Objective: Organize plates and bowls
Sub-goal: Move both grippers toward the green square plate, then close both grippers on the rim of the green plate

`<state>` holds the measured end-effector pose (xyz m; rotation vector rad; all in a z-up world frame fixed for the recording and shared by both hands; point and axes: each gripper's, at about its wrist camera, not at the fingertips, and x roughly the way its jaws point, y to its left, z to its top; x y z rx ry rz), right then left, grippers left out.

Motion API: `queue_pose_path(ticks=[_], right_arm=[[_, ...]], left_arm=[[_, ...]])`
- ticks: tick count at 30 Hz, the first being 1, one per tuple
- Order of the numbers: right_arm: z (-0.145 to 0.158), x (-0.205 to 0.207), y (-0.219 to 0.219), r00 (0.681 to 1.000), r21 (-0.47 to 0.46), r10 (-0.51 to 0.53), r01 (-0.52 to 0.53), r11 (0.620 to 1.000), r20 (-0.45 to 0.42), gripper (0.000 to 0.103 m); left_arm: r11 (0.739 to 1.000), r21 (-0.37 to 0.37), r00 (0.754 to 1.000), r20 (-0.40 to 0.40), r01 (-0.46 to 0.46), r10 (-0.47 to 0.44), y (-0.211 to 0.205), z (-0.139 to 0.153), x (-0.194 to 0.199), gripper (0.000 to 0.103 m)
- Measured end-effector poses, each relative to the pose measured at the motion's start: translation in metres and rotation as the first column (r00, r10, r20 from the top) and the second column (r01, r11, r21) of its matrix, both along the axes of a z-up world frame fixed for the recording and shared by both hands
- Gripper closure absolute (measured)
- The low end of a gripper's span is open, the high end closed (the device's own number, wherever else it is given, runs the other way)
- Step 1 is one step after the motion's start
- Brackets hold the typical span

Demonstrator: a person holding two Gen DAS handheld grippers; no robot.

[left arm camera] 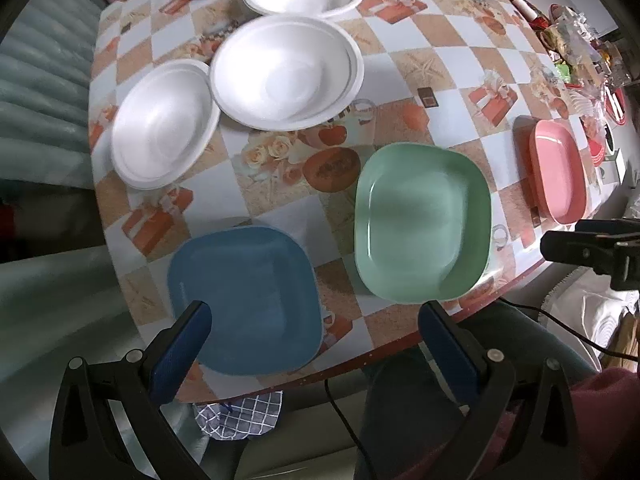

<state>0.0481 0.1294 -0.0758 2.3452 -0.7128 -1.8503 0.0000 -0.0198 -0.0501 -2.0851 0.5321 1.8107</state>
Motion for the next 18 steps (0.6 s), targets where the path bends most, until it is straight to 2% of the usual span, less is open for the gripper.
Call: queue_pose_path(ticks=[7,18], right_arm=[[-0.019,0.002,-0.004,1.000,0.014,-0.013,0.013,1.000,0.005,0.000],[-0.050,0.010,0.000,0.994,0.040,-0.110,0.109,0.993,0.022,0.000]], left_arm=[[0.999,0.022,0.999,-0.029,0.029,-0.028,0.019,-0.013,-0.005,0.000],[0.994,-0.008,0.992,-0.050,0.114,-0.114,0.033,-0.051,-0.015,0.000]])
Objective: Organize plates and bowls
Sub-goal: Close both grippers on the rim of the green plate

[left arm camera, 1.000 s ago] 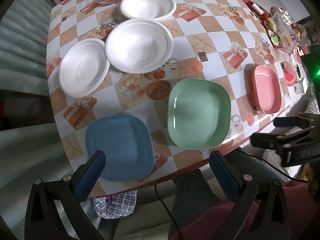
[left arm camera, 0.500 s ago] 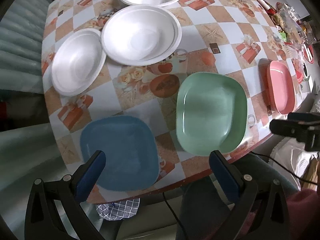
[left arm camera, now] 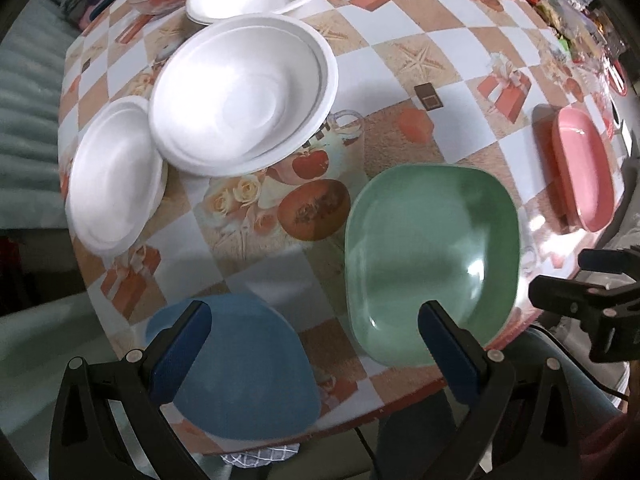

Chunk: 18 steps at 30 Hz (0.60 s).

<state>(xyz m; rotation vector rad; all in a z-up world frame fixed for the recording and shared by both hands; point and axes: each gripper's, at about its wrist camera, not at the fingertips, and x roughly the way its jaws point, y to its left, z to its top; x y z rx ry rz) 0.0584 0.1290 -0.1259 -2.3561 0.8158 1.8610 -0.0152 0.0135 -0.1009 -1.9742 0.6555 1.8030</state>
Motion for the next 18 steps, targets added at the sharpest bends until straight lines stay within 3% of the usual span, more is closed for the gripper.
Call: queue_pose_path(ticks=[10,14,18], right_arm=[[-0.025,-0.004,0.001,0.999,0.003,-0.044,0.044,0.999,0.019,0.000],[-0.031,-0.008,-0.002,0.999,0.023,-0.033,0.032,0.999,0.022,0.000],[-0.035,-0.008,-0.007,0.999,0.027,-0.024,0.023,0.999,0.021,0.000]], left_arm=[[0.998,-0.041,0.998,-0.027,0.055,-0.056,-0.005,-0.032,-0.006,0.000],[0.997,-0.054,0.999,-0.009,0.050,-0.050,-0.008,-0.041,-0.012,0.011],[0.998,-0.048,0.999,-0.011,0.049,-0.050,-0.013,-0.047,-0.015,0.012]])
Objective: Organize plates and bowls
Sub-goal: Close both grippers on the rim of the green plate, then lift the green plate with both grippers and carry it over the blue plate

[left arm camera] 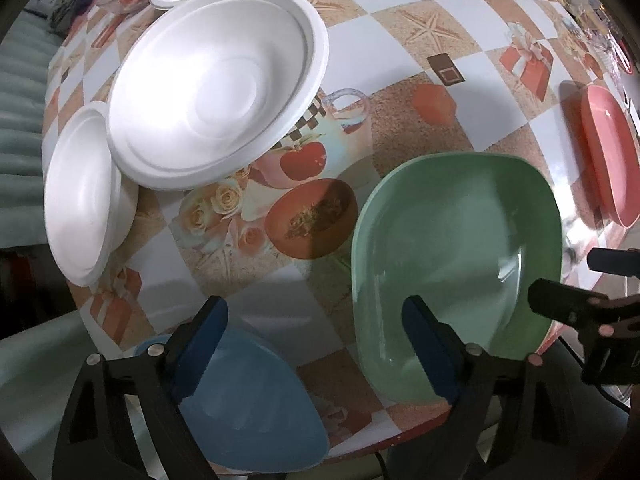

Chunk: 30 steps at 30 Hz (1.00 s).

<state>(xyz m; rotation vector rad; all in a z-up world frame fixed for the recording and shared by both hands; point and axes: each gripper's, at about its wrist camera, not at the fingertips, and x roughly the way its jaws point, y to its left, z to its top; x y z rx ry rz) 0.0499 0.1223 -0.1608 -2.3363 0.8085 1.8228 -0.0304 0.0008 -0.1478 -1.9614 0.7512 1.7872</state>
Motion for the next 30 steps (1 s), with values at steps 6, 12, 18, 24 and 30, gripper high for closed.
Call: queue_pose_path(ticks=[6,12,18,24,30], right_arm=[[-0.005,-0.005,-0.011,1.000,0.013,-0.003,0.003,1.000,0.011,0.014],[-0.004,-0.009,-0.015,0.999,0.045,0.025,-0.024,0.999,-0.021,0.027],[0.001,-0.014,-0.022,0.997,0.049,0.070,-0.068,0.996,-0.039,0.056],[0.000,-0.013,-0.035,0.992,0.027,0.109,-0.107,0.994,-0.058,0.065],[-0.004,-0.005,-0.052,0.989,-0.013,0.129,-0.130,0.991,-0.073,0.086]], left_arm=[[1.000,0.004,1.000,-0.001,-0.010,0.010,0.007,-0.014,-0.004,0.014],[0.998,0.020,0.999,0.011,-0.052,0.052,0.001,-0.026,-0.005,0.024],[0.994,0.062,0.996,0.019,-0.088,0.087,0.015,-0.018,0.001,0.048],[0.991,0.098,0.996,0.004,-0.087,0.087,0.019,-0.015,0.014,0.077],[0.992,0.087,0.995,-0.026,-0.089,0.091,0.016,-0.014,0.021,0.081]])
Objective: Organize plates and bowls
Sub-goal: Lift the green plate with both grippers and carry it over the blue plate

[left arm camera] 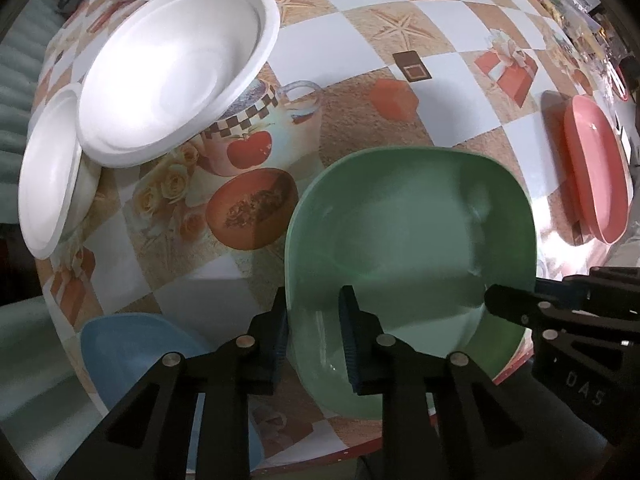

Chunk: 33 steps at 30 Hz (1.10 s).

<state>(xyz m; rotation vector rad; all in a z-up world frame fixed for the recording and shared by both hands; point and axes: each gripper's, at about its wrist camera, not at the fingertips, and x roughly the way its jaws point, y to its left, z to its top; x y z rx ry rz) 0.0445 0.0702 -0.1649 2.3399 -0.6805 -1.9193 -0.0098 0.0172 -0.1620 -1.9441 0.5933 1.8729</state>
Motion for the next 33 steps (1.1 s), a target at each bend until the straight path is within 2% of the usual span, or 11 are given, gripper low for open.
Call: queue_pose_path(ticks=[4,9,11,17,25,33], right_arm=[[-0.003,0.007,0.002,1.000,-0.023,-0.023,0.023,0.999,-0.004,0.093],[-0.008,0.015,0.015,0.999,-0.041,-0.035,0.035,0.999,0.003,0.093],[-0.008,0.018,0.016,0.999,-0.045,-0.043,0.043,0.998,0.007,0.093],[-0.004,0.006,0.023,0.999,-0.035,-0.040,0.040,0.999,0.009,0.093],[0.022,0.004,0.023,0.999,-0.009,0.023,-0.023,1.000,-0.029,0.093],[0.061,-0.007,0.017,0.992,0.012,0.095,-0.094,0.995,-0.085,0.093]], left_arm=[[0.999,0.021,1.000,0.009,-0.028,0.028,-0.017,0.005,-0.008,0.086],[0.999,0.035,1.000,0.016,-0.027,0.026,-0.029,0.006,-0.018,0.088],[0.999,0.045,0.999,0.021,-0.026,0.025,-0.046,0.003,-0.012,0.089],[0.996,0.076,0.998,0.032,-0.052,0.050,-0.063,0.007,-0.012,0.091],[0.992,0.092,0.996,0.006,-0.084,0.083,-0.086,0.027,-0.008,0.091],[0.981,0.130,0.987,-0.047,-0.147,0.155,-0.112,0.066,-0.002,0.091]])
